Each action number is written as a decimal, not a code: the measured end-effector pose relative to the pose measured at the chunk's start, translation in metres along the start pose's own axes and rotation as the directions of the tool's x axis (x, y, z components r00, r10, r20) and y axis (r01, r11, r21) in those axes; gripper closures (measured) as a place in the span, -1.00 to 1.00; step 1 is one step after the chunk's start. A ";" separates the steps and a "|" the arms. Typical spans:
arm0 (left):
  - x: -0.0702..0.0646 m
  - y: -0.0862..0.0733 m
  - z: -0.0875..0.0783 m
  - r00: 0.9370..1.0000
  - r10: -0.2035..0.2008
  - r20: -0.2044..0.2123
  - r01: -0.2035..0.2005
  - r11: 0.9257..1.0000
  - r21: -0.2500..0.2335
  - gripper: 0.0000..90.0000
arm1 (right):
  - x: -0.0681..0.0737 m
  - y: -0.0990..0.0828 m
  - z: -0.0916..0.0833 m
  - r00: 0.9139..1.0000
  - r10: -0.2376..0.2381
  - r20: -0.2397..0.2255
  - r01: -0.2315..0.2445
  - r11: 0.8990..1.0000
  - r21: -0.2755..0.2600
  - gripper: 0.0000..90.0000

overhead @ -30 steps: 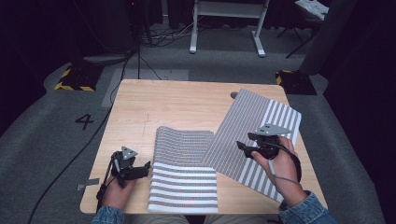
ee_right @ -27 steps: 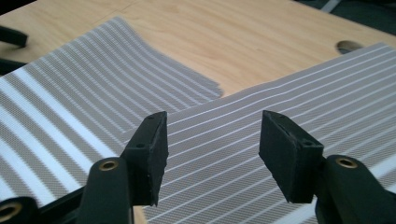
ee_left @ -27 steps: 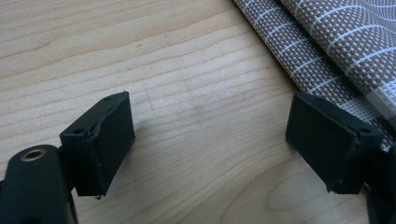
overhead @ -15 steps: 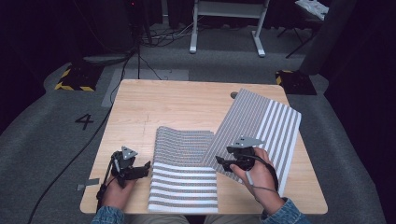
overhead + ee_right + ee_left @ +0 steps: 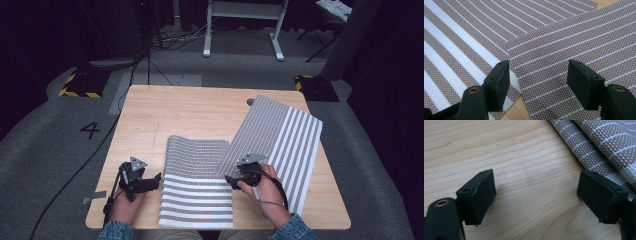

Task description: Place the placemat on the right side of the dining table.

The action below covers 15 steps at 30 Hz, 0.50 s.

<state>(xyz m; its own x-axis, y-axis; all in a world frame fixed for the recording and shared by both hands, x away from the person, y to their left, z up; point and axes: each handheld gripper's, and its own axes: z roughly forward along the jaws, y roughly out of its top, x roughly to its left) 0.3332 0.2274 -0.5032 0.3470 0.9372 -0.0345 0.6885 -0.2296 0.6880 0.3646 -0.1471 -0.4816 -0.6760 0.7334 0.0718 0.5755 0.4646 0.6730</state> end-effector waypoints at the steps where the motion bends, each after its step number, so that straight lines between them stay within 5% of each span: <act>1: 0.000 0.000 0.000 1.000 0.000 0.000 0.000 1.000 0.000 -0.65 | 0.000 0.000 0.000 1.000 0.000 0.000 0.000 1.000 0.000 -0.21; 12: 0.000 0.000 0.000 1.000 0.002 0.000 -0.002 1.000 0.000 -0.65 | 0.015 0.009 0.023 0.999 -0.036 0.016 0.036 0.999 0.000 -0.23; 15: 0.000 0.000 0.000 1.000 0.002 0.000 -0.002 1.000 0.000 -0.65 | 0.012 0.009 0.021 1.000 -0.012 0.019 0.012 1.000 -0.003 -0.03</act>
<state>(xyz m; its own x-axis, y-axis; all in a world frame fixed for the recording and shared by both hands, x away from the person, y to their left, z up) 0.3333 0.2275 -0.5032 0.3485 0.9367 -0.0334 0.6880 -0.2315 0.6878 0.3719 -0.1233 -0.4903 -0.6741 0.7370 0.0492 0.5656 0.4722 0.6761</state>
